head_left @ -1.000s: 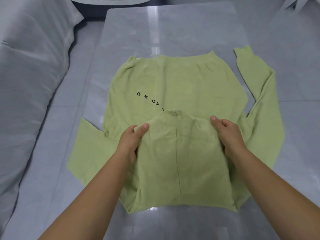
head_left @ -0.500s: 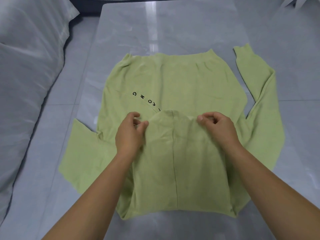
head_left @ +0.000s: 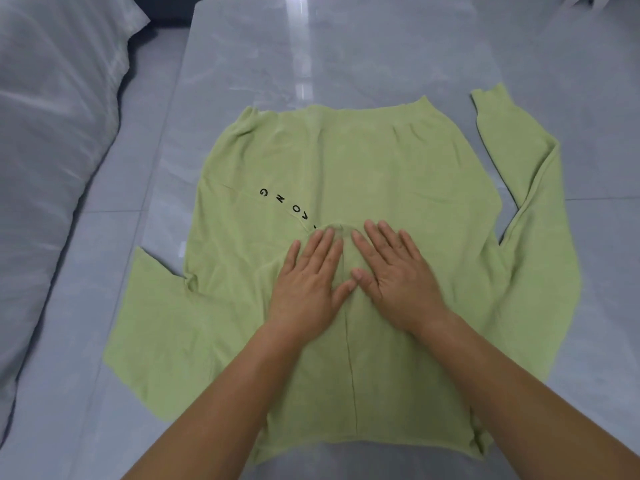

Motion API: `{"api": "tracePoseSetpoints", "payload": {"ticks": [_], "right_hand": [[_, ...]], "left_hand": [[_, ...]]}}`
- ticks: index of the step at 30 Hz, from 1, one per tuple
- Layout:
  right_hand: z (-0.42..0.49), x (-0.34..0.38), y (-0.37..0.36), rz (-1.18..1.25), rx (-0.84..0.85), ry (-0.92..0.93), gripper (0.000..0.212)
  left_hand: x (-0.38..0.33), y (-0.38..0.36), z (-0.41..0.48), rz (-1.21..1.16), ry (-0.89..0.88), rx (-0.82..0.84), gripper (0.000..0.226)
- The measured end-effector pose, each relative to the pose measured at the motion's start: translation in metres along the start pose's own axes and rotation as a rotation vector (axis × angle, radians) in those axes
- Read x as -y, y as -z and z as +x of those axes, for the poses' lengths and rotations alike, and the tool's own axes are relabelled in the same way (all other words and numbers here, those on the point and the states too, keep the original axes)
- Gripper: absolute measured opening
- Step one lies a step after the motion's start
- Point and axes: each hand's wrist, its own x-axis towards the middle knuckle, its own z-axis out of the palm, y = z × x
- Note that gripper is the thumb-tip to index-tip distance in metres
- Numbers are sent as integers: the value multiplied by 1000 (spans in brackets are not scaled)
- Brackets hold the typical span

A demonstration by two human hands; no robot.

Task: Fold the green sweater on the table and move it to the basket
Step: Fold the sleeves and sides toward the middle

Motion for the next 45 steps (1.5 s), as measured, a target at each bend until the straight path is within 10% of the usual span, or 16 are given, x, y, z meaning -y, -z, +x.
{"api": "tracePoseSetpoints", "payload": {"ticks": [24,35,45], "right_hand": [[-6,-18,6,-44,118,-155,60],[-10,-95,40,211,-197,-542,55],[-56,-136,42,-156,-278,-862,34]], "left_hand": [[3,10,26,-75,-93,123,78],[80,26,-10,-91,329,23,88],[88,19,-8,-12,520,113,89]]}}
